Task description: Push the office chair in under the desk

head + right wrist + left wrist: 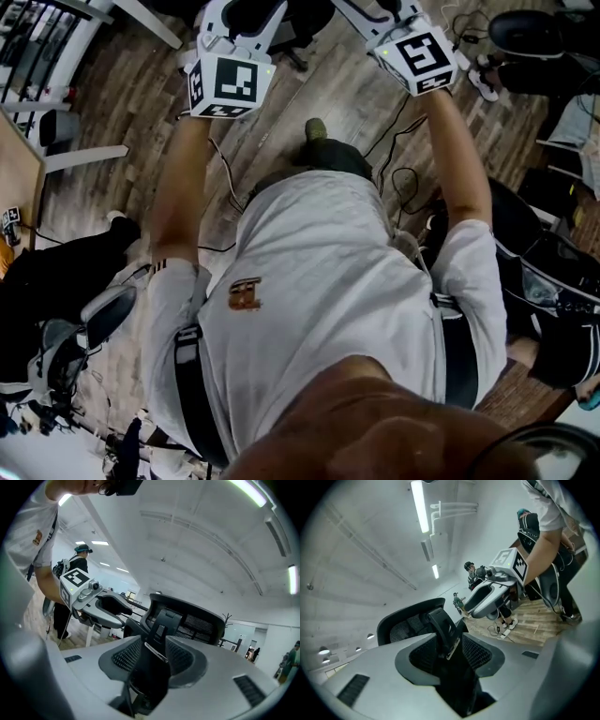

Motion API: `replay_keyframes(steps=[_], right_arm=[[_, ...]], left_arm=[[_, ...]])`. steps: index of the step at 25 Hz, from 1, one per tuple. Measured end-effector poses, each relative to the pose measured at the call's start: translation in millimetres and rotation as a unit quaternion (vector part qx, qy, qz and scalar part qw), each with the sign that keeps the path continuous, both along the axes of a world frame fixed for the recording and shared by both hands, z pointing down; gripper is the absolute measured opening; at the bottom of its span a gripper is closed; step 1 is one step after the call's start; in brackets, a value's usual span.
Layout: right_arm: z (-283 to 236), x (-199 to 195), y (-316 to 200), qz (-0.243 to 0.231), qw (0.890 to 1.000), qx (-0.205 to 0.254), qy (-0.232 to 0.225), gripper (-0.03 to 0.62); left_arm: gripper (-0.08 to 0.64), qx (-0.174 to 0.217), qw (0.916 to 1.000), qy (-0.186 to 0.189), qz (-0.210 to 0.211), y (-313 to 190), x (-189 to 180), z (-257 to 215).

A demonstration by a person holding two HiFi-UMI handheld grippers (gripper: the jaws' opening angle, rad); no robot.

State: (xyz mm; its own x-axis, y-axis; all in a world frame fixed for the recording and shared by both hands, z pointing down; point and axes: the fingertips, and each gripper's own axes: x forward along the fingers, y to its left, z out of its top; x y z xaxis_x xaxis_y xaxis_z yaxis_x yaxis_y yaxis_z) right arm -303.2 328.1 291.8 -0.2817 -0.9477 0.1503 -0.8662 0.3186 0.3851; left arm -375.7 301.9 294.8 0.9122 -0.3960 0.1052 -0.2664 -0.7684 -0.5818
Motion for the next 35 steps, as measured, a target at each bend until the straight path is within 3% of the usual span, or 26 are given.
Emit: replay_keyframes(steps=[8,13,16,22,29,35], right_arm=[[17,28,-30,-0.004,0.996,-0.017,0.084,0.216],[21,48,-52,-0.011,0.988,-0.021,0.154,0.229],[30,64,-64,-0.012,0.974,-0.027,0.226,0.236],[55,97,-102,-0.016,0.929,-0.027,0.369,0.25],[70,119,-138,-0.027,0.894,-0.015,0.447,0.259],[83,130,-164,-0.032,0.875,-0.011,0.482,0.261]], left_arm=[[0.248,0.055,0.9954,-0.072,-0.033,-34,14,26],[0.291,0.108,0.9858,-0.117,-0.053,-58,28,32],[0.311,0.146,0.9749,-0.156,-0.061,-71,36,40],[0.336,0.207,0.9472,-0.225,-0.096,-112,48,61],[0.344,0.24,0.9257,-0.266,-0.121,-146,62,77],[0.345,0.252,0.9184,-0.274,-0.133,-166,70,80]])
